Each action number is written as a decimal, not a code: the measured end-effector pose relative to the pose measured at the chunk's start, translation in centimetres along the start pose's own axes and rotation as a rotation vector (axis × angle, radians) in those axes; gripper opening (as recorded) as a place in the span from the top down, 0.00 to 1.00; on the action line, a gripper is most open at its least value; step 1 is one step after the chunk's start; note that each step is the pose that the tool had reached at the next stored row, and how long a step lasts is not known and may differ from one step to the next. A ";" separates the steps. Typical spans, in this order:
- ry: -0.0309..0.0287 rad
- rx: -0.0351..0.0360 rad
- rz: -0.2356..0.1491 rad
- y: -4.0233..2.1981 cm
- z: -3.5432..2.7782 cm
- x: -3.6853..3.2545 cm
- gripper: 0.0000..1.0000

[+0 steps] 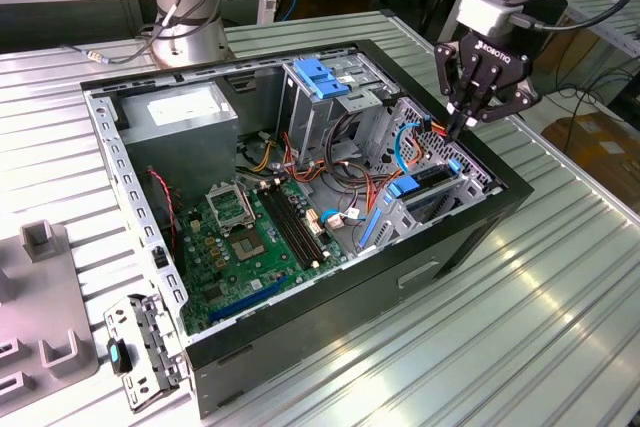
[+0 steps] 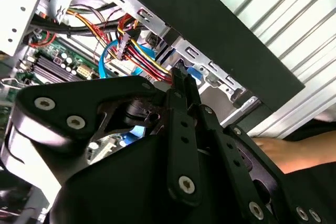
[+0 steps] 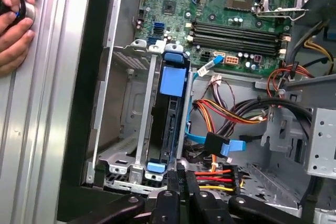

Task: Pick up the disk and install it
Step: 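Insert the first disk wire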

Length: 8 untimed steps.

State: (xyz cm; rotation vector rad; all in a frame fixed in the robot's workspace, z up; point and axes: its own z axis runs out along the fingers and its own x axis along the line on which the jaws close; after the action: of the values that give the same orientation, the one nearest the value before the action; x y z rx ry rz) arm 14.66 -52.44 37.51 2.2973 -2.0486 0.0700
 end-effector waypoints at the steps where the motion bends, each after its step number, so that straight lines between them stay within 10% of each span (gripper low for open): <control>1: -0.0001 -0.0005 0.007 0.00 0.01 0.00 0.84; 8: -0.0012 -0.0053 0.070 0.47 0.25 -0.07 0.84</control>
State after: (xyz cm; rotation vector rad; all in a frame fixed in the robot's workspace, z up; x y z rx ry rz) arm 14.19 -52.44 37.26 2.2225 -2.1274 0.0665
